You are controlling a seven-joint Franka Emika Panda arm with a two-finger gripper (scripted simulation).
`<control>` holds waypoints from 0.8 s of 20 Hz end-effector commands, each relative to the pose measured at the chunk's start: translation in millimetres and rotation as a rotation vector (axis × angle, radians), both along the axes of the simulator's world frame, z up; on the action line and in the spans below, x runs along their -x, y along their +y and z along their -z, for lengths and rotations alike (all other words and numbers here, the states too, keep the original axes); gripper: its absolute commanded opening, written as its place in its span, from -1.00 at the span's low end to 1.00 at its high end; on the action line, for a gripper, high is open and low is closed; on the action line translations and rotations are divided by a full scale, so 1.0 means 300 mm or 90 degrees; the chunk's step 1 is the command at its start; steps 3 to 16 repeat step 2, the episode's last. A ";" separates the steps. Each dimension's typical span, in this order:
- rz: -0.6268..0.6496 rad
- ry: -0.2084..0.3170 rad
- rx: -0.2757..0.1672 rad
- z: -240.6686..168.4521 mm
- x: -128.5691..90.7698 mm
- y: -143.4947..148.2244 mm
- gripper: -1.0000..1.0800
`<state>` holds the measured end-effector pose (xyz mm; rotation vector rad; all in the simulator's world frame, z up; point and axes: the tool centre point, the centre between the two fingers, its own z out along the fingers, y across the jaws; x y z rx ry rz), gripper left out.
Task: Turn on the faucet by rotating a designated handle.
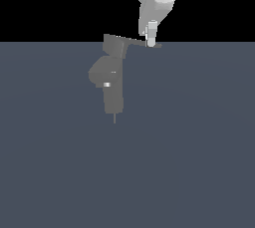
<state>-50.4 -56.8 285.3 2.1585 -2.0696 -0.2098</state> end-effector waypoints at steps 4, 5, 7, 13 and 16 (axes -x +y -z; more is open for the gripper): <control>0.015 -0.002 0.002 0.003 -0.018 -0.065 -1.00; 0.015 -0.002 0.002 0.003 -0.018 -0.065 -1.00; 0.015 -0.002 0.002 0.003 -0.018 -0.065 -1.00; 0.015 -0.002 0.002 0.003 -0.018 -0.065 -1.00; 0.015 -0.002 0.002 0.003 -0.018 -0.065 -1.00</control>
